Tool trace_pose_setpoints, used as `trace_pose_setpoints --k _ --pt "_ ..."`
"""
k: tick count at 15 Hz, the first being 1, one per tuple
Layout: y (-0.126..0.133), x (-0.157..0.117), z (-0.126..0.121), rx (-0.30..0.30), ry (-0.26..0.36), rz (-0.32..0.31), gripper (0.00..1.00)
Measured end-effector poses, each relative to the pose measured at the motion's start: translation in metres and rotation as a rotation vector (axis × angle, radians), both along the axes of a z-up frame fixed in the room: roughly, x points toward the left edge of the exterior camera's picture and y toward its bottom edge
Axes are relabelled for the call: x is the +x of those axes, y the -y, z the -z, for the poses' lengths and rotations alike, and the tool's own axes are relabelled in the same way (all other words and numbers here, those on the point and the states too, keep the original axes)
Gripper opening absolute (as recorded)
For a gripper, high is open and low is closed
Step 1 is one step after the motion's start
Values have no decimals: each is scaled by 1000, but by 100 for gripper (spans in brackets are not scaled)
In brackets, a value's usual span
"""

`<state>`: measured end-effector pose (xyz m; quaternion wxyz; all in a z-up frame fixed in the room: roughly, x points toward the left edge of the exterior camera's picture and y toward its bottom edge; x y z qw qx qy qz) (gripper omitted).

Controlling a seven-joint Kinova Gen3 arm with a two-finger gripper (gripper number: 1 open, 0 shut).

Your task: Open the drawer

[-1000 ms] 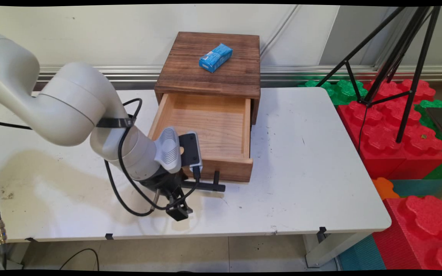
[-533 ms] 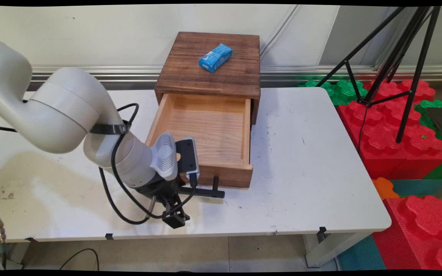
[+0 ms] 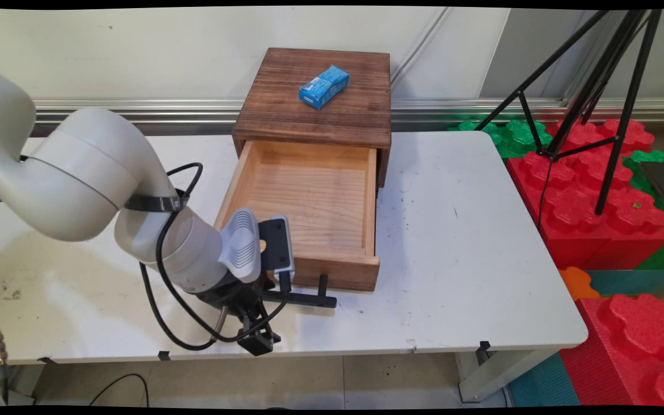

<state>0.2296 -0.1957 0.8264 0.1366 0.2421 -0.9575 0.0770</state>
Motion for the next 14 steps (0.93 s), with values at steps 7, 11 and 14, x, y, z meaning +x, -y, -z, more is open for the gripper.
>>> trace_pose_setpoints --k 7,11,14 --pt "-9 0 -1 13 0 6 100" --pt "-14 0 -1 20 0 11 100" --pt "-17 0 -1 22 0 15 100"
